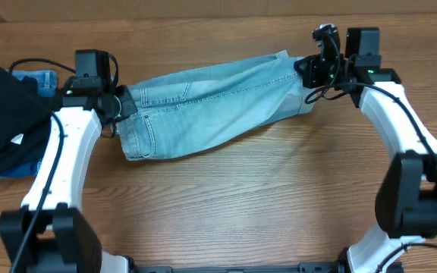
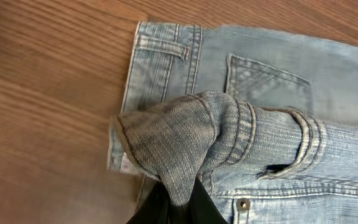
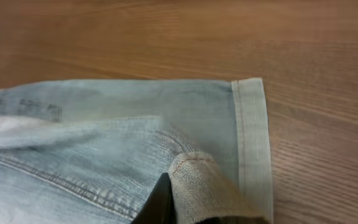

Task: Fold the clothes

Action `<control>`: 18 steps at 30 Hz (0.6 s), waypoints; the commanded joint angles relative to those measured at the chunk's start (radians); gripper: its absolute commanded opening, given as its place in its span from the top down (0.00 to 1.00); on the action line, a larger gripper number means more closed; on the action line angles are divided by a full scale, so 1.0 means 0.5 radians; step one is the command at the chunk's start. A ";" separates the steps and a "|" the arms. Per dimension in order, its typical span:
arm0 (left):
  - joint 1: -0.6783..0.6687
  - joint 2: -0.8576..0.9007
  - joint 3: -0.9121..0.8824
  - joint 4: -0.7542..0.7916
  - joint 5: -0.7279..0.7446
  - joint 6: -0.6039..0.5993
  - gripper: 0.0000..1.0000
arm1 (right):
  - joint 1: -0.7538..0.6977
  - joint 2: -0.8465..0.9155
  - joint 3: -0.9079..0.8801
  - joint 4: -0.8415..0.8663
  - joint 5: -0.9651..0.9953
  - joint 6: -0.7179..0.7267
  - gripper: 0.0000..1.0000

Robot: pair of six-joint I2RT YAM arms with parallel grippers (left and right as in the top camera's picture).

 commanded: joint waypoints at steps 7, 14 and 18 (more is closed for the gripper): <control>-0.002 0.418 0.043 0.291 -0.276 -0.192 0.88 | 0.009 0.324 0.039 0.550 -0.008 0.111 0.96; 0.004 0.491 0.043 0.785 -0.369 -0.253 0.60 | 0.060 0.591 0.040 1.008 0.018 0.381 0.07; 0.005 0.473 0.056 0.742 -0.277 -0.147 0.64 | -0.048 0.533 0.095 0.795 0.012 0.381 0.06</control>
